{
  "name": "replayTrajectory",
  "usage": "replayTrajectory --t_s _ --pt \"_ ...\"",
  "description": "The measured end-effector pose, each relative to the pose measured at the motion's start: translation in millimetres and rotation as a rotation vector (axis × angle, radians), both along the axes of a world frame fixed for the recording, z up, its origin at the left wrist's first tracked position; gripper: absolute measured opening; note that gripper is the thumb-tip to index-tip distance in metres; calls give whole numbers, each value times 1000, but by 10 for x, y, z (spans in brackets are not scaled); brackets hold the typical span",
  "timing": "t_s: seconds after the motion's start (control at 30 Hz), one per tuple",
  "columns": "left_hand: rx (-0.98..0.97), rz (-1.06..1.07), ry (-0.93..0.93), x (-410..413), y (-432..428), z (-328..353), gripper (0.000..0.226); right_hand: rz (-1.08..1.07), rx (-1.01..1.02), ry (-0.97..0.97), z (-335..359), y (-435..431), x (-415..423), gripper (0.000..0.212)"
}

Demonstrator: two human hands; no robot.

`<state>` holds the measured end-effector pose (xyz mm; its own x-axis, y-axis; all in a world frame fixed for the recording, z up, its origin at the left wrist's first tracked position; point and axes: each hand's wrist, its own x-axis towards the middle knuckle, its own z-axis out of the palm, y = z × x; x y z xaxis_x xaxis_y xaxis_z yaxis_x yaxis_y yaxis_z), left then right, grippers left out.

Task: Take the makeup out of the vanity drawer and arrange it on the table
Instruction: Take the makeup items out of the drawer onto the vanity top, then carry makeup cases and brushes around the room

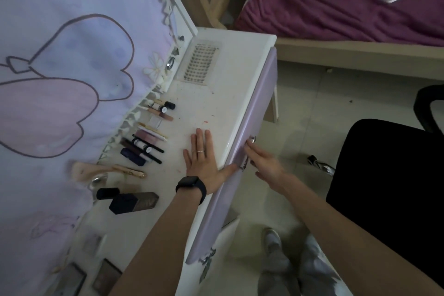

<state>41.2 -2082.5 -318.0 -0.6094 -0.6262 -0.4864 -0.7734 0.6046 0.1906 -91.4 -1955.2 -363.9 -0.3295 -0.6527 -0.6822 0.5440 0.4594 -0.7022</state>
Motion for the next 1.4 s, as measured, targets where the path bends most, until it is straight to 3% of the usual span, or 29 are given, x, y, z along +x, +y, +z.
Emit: replayTrajectory --t_s 0.13,0.27,0.33,0.47,0.8,0.97,1.23,1.4 --pt "21 46 -155 -176 78 258 110 266 110 466 292 450 -101 49" --pt "-134 -75 -310 -474 323 663 57 381 178 810 911 1113 -267 45" --pt "-123 -222 -263 -617 576 894 46 345 200 908 1291 1544 -327 41" --pt "2 -439 -8 -966 1308 1355 51 121 287 1048 2071 2530 -230 37" --pt "295 -934 567 -1548 3763 2761 58 -657 562 1305 3498 4728 663 29" --pt "367 -1196 773 -1616 5057 3383 57 -896 738 1354 3899 5714 1080 30" --pt "427 -1544 838 -1804 7341 3836 58 -1154 1031 1271 4139 7558 1488 29" --pt "422 -1599 917 -2086 8657 4000 57 -1240 1151 1256 4227 8852 1394 27"
